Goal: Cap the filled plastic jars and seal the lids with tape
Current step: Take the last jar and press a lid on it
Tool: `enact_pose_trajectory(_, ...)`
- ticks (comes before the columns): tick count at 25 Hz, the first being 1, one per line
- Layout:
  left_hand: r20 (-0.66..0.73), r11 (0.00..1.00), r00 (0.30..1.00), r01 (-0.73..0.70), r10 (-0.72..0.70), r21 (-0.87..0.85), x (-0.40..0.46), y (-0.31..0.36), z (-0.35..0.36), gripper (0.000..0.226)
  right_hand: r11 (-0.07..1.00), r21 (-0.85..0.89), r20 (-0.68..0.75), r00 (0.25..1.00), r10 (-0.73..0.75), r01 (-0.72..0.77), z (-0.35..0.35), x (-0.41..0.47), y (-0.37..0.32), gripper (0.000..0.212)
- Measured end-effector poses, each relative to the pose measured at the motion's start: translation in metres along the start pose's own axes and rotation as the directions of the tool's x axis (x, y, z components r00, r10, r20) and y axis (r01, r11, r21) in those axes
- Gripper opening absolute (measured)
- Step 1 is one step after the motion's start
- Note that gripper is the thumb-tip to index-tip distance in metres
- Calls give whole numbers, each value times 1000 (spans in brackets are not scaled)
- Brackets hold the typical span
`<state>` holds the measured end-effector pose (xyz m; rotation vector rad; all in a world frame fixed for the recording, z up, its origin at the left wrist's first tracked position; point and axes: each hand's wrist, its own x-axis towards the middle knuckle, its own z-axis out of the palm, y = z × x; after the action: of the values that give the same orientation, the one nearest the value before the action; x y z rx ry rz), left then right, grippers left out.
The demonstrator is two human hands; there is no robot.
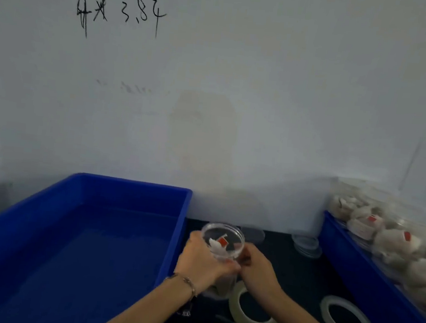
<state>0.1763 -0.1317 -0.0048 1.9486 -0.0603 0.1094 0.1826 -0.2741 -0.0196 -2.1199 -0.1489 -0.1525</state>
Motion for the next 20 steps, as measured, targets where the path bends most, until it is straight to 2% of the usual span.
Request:
enact_pose_trajectory(3,179,994,981,61,-76,89,-4,-16,13,83,984,-11,36,983,180,-180,-9,4,50,27)
enact_pose_trajectory(5,225,986,964,112,-138,125,-3,-22,12,88,969,-96,24,972,233,-230,-17,24,75,32)
enact_pose_trajectory(9,234,965,957,119,-174,232,2,-25,6,91,931,-325,-62,986,157,-168,-34,89,103,36)
enact_pose_trajectory(12,193,976,973,88,-126,197,5,-24,7,86,882,-446,-74,989,129,-149,-27,128,117,39)
enact_pose_trajectory(14,181,986,978,74,-101,149,4,-23,12,85,848,-515,-153,987,52,-124,-19,146,132,47)
enact_pose_trajectory(15,182,986,979,69,-96,150,3,-24,13,85,821,-559,-147,988,46,-121,-14,152,141,52)
enact_pose_trajectory(17,163,982,982,61,-91,181,4,-29,14,86,733,-673,-5,992,127,-97,-2,165,156,62)
enact_pose_trajectory(19,149,970,984,60,-97,234,6,-33,15,89,633,-773,70,985,158,-46,3,172,165,58)
enact_pose_trajectory(20,146,963,984,58,-99,264,9,-36,15,91,577,-817,56,993,101,-12,6,174,167,50)
